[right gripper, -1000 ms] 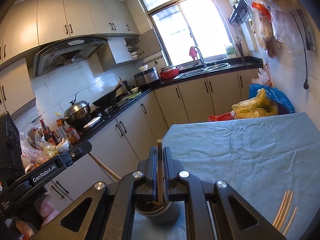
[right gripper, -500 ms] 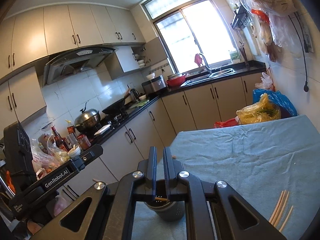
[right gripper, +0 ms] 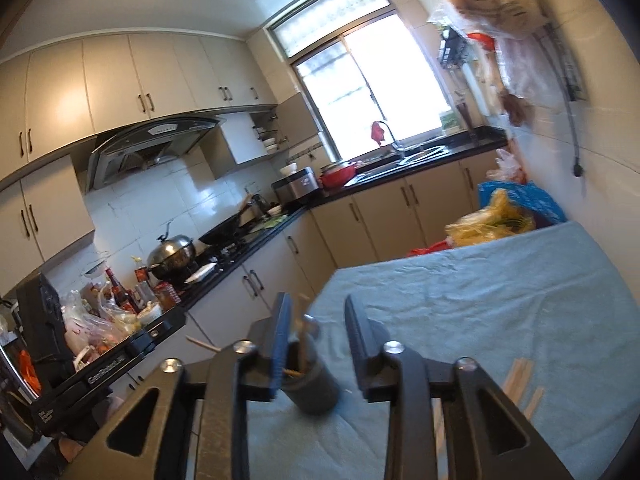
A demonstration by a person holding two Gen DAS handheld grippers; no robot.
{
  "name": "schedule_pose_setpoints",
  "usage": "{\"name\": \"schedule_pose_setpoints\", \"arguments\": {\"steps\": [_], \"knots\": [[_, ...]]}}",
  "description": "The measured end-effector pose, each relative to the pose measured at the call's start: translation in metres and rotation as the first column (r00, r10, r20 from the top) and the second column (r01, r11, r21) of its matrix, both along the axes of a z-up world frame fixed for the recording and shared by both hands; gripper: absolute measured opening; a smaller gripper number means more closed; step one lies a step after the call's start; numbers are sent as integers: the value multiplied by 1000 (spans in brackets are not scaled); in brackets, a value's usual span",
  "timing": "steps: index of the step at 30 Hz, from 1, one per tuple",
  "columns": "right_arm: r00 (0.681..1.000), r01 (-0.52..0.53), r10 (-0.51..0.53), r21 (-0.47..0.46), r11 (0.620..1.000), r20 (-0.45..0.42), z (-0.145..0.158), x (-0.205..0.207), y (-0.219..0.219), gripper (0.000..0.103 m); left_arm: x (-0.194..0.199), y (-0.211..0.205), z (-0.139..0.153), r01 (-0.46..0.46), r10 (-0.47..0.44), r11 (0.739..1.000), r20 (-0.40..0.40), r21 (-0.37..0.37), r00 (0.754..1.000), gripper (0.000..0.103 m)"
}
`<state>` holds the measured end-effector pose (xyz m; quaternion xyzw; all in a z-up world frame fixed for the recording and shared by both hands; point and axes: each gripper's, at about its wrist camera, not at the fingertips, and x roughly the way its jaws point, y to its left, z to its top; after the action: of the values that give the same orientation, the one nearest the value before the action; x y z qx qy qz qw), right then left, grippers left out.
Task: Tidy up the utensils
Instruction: 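Open the left tool to drop its chopstick in the holder while the right tool releases its chopstick, then move both tools back to the chopsticks and close the right tool on one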
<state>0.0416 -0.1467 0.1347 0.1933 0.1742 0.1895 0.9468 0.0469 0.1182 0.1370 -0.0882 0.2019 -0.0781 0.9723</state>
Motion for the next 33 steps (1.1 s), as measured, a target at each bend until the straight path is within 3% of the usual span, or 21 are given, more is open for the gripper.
{"name": "schedule_pose_setpoints", "arguments": {"steps": [7, 11, 14, 21, 27, 33], "knots": [[987, 104, -109, -43, 994, -114, -58, -27, -51, 32, -19, -50, -76, 106, -94, 991, -143, 79, 985, 37], [964, 175, -184, -61, 983, -191, -91, -34, -81, 32, -16, -74, -124, 167, -144, 984, -263, 68, 954, 37], [939, 228, -234, -54, 972, -254, -117, -37, -103, 32, -10, -88, -149, 173, -136, 980, -310, 94, 941, 37], [906, 274, -274, -45, 961, -324, -141, -37, -129, 32, -9, -101, -170, 147, -90, 975, -303, 169, 949, 38], [893, 260, -252, -30, 965, -372, -148, -28, -130, 32, -2, -96, -173, 165, -110, 977, -342, 135, 933, 39], [869, 249, -238, -32, 968, -435, -158, -16, -124, 32, -2, -97, -175, 178, -117, 972, -344, 153, 932, 39]]}}
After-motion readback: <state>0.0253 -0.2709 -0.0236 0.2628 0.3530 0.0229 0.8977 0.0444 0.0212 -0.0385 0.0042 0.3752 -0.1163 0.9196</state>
